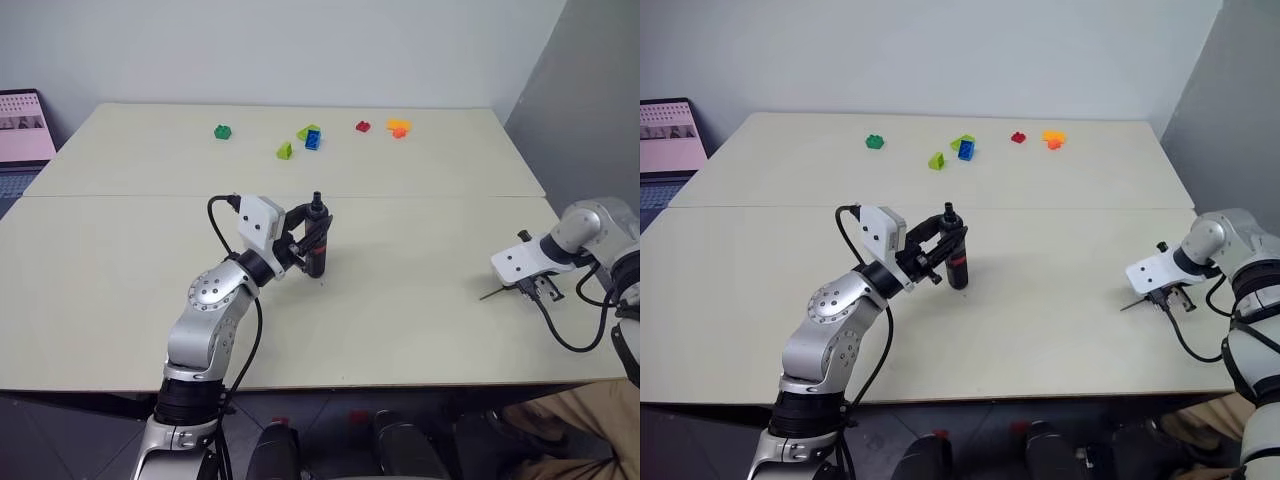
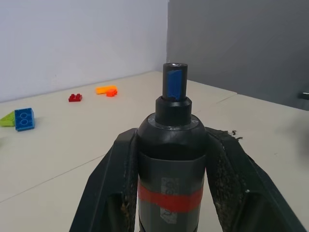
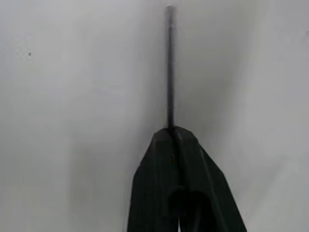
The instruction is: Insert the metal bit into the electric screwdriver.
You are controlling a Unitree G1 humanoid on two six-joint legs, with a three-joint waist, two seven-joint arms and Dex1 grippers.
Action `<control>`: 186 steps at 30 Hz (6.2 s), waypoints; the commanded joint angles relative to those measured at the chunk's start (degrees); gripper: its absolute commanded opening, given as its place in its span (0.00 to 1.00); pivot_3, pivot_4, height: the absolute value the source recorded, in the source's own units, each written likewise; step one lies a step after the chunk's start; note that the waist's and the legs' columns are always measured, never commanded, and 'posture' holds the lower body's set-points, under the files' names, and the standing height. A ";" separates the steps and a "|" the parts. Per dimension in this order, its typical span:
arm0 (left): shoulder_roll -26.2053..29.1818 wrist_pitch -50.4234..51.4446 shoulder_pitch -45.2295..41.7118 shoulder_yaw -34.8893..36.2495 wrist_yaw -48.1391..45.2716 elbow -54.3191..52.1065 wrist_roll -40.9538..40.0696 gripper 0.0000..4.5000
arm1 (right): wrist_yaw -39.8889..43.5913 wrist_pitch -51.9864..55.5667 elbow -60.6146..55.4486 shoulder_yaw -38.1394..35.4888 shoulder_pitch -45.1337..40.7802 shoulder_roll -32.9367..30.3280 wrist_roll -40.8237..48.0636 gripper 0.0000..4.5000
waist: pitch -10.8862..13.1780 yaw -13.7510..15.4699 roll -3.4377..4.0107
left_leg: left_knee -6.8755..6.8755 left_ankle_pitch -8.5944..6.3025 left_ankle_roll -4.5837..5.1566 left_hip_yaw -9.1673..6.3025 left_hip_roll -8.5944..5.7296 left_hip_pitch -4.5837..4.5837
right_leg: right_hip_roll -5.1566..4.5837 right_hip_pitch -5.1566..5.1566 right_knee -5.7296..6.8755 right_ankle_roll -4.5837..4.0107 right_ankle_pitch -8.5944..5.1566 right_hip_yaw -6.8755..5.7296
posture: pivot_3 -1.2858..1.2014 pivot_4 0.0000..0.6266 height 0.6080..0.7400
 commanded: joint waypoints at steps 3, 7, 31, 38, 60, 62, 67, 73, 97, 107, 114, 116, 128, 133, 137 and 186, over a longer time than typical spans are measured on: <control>0.12 -2.13 -1.18 -0.43 0.37 -0.23 0.79 0.36 | -1.62 1.84 0.02 -2.80 0.48 0.68 1.63 0.00 | 0.00 -0.16 0.00 | 0.00 0.00 0.00 0.01 0.00 0.01 | 0.00 0.00 0.00 0.00 0.00 0.02 | 0.52 0.24 1.00; -0.36 -2.93 -1.87 -0.38 1.28 -0.28 1.46 0.36 | 2.40 5.37 -2.45 -7.46 1.57 0.37 7.21 0.00 | 0.01 -0.43 -0.01 | -0.04 0.00 0.00 0.01 0.00 0.00 | 0.00 -0.02 0.01 0.00 0.00 0.03 | 0.52 0.24 1.00; -5.90 -0.11 -0.10 -2.99 10.44 -10.16 2.45 0.36 | -12.41 69.44 -66.18 -39.52 17.88 12.19 54.81 0.00 | 0.25 0.37 0.12 | -0.20 -0.01 -0.01 -0.06 -0.04 -0.29 | 0.01 -0.34 -0.04 0.06 -0.02 -0.01 | 0.52 0.24 1.00; -6.20 -1.26 2.53 -5.50 11.13 -10.11 4.23 0.36 | -23.77 77.60 -72.21 -42.33 15.12 19.42 62.83 0.00 | 0.26 0.37 0.11 | -0.33 0.00 -0.01 -0.04 -0.04 -0.54 | 0.02 -0.67 -0.04 0.06 -0.02 0.01 | 0.52 0.24 1.00; -8.64 -2.13 3.96 -7.66 15.49 -8.84 7.85 0.36 | -36.96 73.64 -76.75 -33.08 13.49 30.23 60.92 0.00 | 0.25 0.43 0.12 | -0.37 0.00 0.00 -0.12 -0.01 -1.02 | 0.03 -1.04 -0.17 0.04 0.00 -0.12 | 0.52 0.24 1.00; -8.69 -2.10 3.86 -7.70 15.51 -8.78 7.89 0.36 | -37.21 73.57 -76.68 -32.40 13.65 30.43 60.61 0.00 | 0.25 0.54 0.12 | -0.38 0.00 0.00 -0.12 -0.01 -1.03 | 0.03 -1.04 -0.18 0.04 0.00 -0.13 | 0.52 0.24 1.00; -8.51 -2.20 3.52 -7.50 15.27 -8.40 7.97 0.36 | -38.87 74.37 -76.25 -31.35 13.50 30.67 59.69 0.00 | 0.25 0.47 0.12 | -0.38 0.00 0.00 -0.14 -0.01 -1.02 | 0.03 -1.04 -0.18 0.04 0.00 -0.15 | 0.52 0.24 1.00; -8.32 -2.38 3.19 -7.44 15.17 -7.93 8.10 0.36 | -39.86 75.11 -77.20 -30.44 13.77 31.07 59.89 0.00 | 0.25 0.47 0.12 | -0.43 0.00 0.00 -0.13 0.00 -1.03 | 0.03 -1.05 -0.21 0.04 0.00 -0.15 | 0.52 0.24 1.00; -7.76 -2.19 3.19 -7.28 14.85 -7.76 8.14 0.36 | -40.86 76.76 -79.60 -28.88 16.32 32.99 60.21 0.00 | 0.25 0.46 0.12 | -0.67 0.01 -0.01 -0.12 0.00 -1.04 | 0.03 -1.19 -0.27 0.03 -0.01 -0.14 | 0.52 0.24 1.00; -7.68 -2.21 3.33 -7.39 14.81 -8.01 8.19 0.36 | -40.90 77.03 -79.44 -28.55 17.08 32.94 60.02 0.00 | 0.25 0.46 0.12 | -0.70 0.01 -0.01 -0.12 0.00 -1.06 | 0.03 -1.21 -0.29 0.03 -0.01 -0.14 | 0.52 0.24 1.00; -7.63 -2.22 3.70 -7.44 14.79 -8.23 8.20 0.36 | -41.37 76.39 -79.04 -29.11 16.70 33.73 60.23 0.00 | 0.25 0.46 0.12 | -0.71 0.01 -0.01 -0.12 0.00 -1.05 | 0.03 -1.22 -0.30 0.04 -0.02 -0.14 | 0.52 0.24 1.00; -7.54 -2.18 3.76 -7.39 14.78 -8.20 8.22 0.36 | -41.40 76.71 -79.18 -30.28 15.57 34.41 61.76 0.00 | 0.25 0.45 0.12 | -0.71 0.01 -0.01 -0.12 0.00 -1.06 | 0.03 -1.23 -0.30 0.04 -0.02 -0.14 | 0.52 0.24 1.00; -7.52 -2.20 4.06 -7.52 14.74 -8.42 8.14 0.36 | -41.99 76.76 -78.51 -30.32 15.90 34.17 61.59 0.00 | 0.25 0.45 0.12 | -0.73 0.01 -0.01 -0.12 0.00 -1.08 | 0.03 -1.25 -0.32 0.03 -0.02 -0.14 | 0.52 0.24 1.00; -7.48 -2.20 4.08 -7.60 14.65 -8.48 8.16 0.36 | -41.96 75.96 -77.70 -29.81 16.76 33.61 60.43 0.00 | 0.25 0.45 0.12 | -0.73 0.01 -0.01 -0.12 0.00 -1.08 | 0.03 -1.26 -0.32 0.04 -0.02 -0.14 | 0.52 0.24 1.00; -7.48 -2.21 4.04 -7.59 14.67 -8.36 8.19 0.36 | -41.68 76.09 -77.48 -29.65 17.22 33.31 60.49 0.00 | 0.25 0.45 0.12 | -0.73 0.01 -0.01 -0.11 0.00 -1.08 | 0.03 -1.26 -0.32 0.04 -0.02 -0.13 | 0.52 0.24 1.00; -6.85 -3.74 4.76 -8.37 13.90 -8.53 8.83 0.36 | -36.38 83.64 -77.87 -27.39 15.07 27.85 62.89 0.00 | 0.24 0.46 0.11 | -0.77 0.00 -0.01 -0.11 0.01 -1.09 | 0.03 -1.26 -0.40 0.03 -0.03 -0.13 | 0.52 0.24 1.00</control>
